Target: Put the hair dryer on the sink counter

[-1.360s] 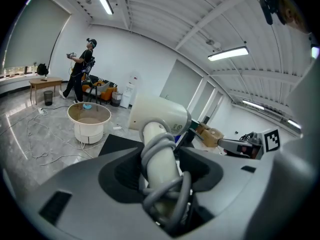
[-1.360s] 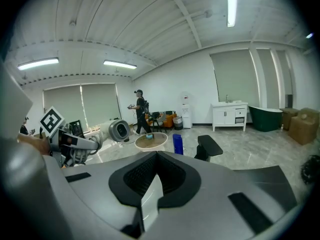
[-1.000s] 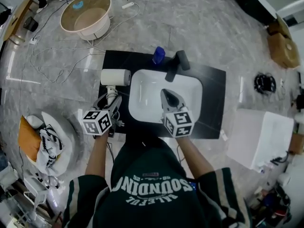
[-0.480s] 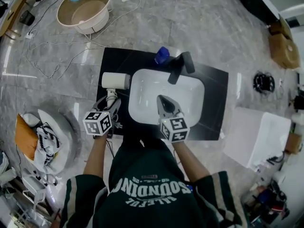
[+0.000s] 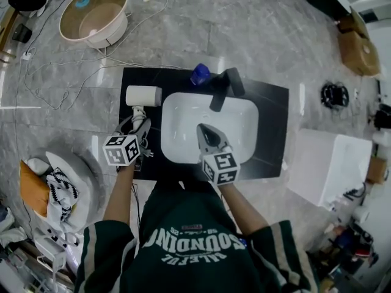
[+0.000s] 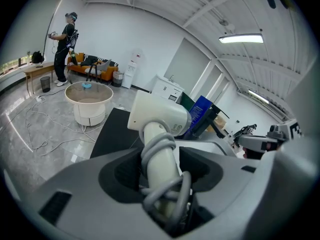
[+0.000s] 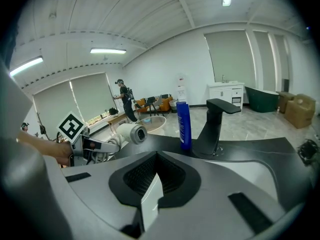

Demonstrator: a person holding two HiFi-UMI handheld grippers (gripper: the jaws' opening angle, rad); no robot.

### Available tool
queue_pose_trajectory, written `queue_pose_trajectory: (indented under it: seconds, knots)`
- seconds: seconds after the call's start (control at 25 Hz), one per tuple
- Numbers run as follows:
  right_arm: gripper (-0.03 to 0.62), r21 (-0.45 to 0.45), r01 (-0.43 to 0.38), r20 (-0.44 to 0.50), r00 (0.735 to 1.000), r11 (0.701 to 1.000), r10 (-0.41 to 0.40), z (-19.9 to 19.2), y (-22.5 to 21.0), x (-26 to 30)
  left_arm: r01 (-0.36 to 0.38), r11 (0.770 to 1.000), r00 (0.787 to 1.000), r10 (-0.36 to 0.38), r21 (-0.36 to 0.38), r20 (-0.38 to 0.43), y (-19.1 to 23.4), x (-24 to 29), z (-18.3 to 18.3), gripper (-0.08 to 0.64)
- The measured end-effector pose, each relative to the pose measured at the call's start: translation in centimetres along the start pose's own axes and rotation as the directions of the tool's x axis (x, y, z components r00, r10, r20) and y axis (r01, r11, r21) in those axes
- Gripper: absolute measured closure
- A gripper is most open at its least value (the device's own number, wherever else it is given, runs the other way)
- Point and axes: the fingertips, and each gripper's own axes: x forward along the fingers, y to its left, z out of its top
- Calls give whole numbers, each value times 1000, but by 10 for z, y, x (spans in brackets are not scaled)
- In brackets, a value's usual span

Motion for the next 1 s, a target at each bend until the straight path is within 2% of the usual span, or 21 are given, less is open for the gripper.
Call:
queue_pose_trajectory:
  seconds: [0.36,0.64,1.0]
  knots:
    - [592,35,47,-24,999,998,-46,-12,-14,-4,-8,1000,1000,7,-19,-14,16,42,23,334]
    - [592,65,101,-32,995,993,-99,-15,-32,-12,-34,999,999,33,-27,-39,34,66,28,334]
    - [592,110,127,-45,991,986,-123,-26,-44,-22,-52,998,996,50,-29,-69,43,82,28,334]
